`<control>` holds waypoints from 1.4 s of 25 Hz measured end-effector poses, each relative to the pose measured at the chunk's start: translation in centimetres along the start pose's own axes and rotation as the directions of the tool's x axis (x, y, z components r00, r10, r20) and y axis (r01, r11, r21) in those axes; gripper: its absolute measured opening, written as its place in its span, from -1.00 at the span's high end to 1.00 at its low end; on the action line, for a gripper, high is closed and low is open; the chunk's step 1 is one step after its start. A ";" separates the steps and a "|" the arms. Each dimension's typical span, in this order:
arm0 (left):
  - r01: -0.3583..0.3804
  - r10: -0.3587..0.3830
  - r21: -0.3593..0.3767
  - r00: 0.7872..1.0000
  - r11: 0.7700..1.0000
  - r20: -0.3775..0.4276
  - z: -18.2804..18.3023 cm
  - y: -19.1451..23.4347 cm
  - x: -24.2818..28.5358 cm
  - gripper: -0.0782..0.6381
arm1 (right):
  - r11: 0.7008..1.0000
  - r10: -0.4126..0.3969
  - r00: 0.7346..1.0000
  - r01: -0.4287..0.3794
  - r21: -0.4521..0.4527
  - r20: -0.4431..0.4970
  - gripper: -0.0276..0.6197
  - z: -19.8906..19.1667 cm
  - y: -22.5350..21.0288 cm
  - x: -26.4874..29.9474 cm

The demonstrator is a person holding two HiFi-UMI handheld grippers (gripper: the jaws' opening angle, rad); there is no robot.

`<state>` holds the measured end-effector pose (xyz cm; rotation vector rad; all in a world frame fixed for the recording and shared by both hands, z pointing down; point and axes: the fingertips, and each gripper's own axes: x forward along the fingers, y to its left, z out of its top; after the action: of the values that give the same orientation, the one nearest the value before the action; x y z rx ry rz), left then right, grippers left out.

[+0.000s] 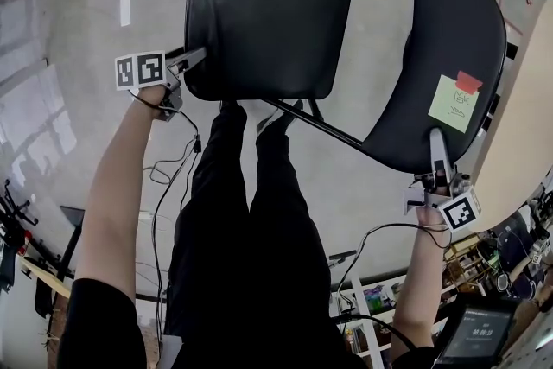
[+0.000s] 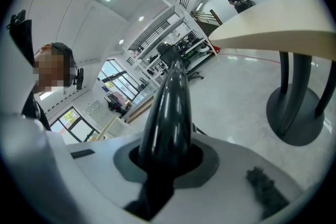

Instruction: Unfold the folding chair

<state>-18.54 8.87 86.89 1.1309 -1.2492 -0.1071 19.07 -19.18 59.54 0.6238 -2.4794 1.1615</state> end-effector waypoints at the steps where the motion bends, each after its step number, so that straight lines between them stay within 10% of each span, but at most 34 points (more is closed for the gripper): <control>1: 0.001 -0.001 0.000 1.000 1.000 0.001 0.0 0.0 0.1 -0.05 | 1.000 0.002 1.000 -0.002 0.004 0.000 0.73 0.0 -0.1 0.0; 19: -0.009 0.009 -0.008 1.000 1.000 0.020 -0.1 0.5 0.0 -0.06 | 1.000 0.019 1.000 -0.019 -0.011 -0.001 0.72 0.1 0.9 0.5; 29: -0.311 0.317 0.142 0.948 0.940 -0.020 0.1 4.9 -1.8 0.06 | 1.000 -0.002 1.000 0.002 0.010 -0.006 0.69 -3.2 4.4 3.7; 35: -0.357 0.353 0.149 0.934 0.922 0.052 1.4 2.3 -3.0 0.09 | 1.000 -0.021 1.000 0.021 0.000 -0.014 0.68 -3.7 5.2 4.1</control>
<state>-21.96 11.01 86.32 1.0192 -1.4856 0.2555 13.29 -14.36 60.42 0.6383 -2.4552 1.1542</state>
